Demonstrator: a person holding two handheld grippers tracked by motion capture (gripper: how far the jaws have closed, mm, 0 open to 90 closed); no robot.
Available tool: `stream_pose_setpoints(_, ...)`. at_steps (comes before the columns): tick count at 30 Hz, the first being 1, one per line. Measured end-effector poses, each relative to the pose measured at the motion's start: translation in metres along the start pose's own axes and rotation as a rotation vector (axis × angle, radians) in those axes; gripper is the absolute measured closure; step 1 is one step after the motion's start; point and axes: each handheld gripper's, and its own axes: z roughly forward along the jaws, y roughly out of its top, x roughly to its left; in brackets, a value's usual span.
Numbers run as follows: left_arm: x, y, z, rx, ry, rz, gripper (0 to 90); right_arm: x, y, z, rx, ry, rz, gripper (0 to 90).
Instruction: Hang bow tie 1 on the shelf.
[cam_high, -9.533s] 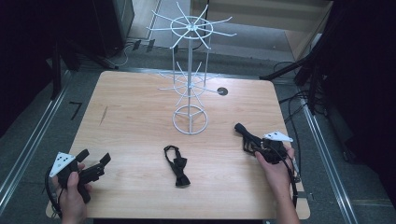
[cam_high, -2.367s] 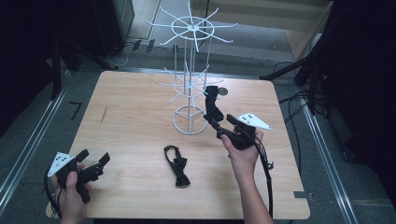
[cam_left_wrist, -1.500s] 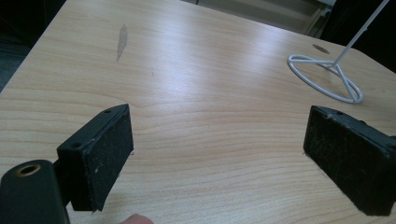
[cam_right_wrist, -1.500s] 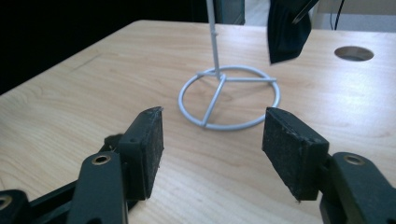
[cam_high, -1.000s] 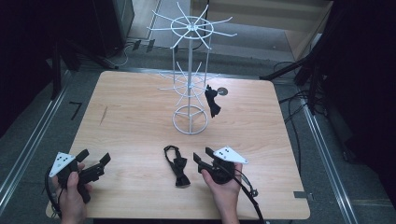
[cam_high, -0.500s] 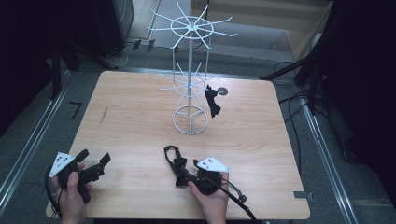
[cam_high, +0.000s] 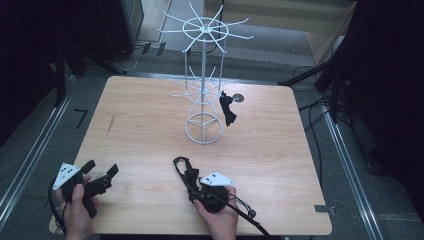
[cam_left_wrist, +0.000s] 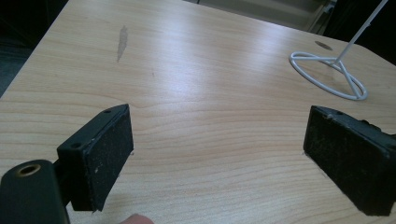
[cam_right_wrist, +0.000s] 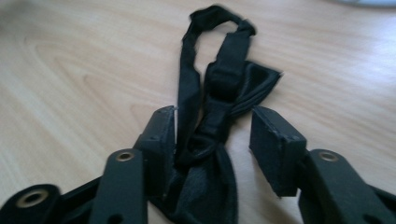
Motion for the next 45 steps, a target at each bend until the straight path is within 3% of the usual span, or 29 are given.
stream_pose_setpoints(3,0.0,0.0,0.0,0.001,0.0,-0.002,9.3,0.003,0.0,0.001,0.003,-0.022,-0.03,58.0)
stream_pose_setpoints(7,0.0,0.0,0.0,0.002,-0.003,0.0,9.3,0.013,-0.001,0.003,0.014,-0.097,-0.125,63.3)
stream_pose_setpoints(9,0.0,0.0,0.0,0.003,-0.004,-0.004,9.2,0.015,0.0,0.003,0.015,-0.095,-0.146,67.8)
stream_pose_setpoints(14,0.0,0.0,0.0,0.003,-0.004,-0.005,9.2,0.013,0.0,0.004,0.014,-0.084,-0.129,76.2)
stream_pose_setpoints(19,0.001,0.0,0.0,0.002,-0.005,-0.009,9.2,0.016,0.0,0.003,0.01,-0.093,-0.162,78.1)
stream_pose_setpoints(33,0.001,0.001,0.002,0.011,-0.004,-0.007,9.3,0.014,-0.007,-0.011,-0.154,-0.063,-0.149,78.2)
stream_pose_setpoints(45,0.002,0.001,0.001,0.009,-0.005,-0.014,9.3,0.01,-0.008,-0.016,-0.202,-0.047,-0.119,78.2)
